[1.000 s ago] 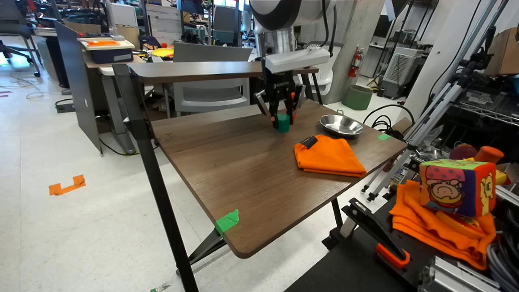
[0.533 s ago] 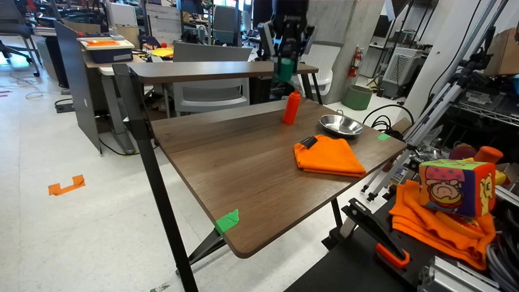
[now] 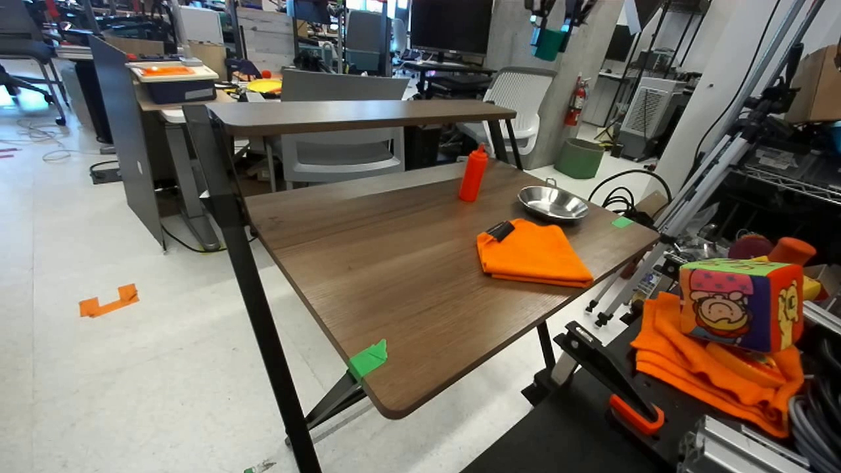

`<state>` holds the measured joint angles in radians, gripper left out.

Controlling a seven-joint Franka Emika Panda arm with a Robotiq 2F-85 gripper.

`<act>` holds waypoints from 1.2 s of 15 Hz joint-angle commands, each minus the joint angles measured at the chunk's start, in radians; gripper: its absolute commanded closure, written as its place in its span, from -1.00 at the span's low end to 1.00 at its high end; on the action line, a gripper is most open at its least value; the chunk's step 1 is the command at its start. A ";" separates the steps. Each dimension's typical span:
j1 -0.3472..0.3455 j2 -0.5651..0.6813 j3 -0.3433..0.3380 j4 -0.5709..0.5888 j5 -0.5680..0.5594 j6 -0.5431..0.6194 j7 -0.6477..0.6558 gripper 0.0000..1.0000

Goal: Move the green block to the right

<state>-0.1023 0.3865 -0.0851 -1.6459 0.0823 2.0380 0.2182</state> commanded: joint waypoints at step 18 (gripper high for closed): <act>-0.108 0.798 -0.019 0.870 0.035 -0.332 0.104 0.65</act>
<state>-0.1933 1.0757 -0.1143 -0.9476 0.1037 1.7903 0.3038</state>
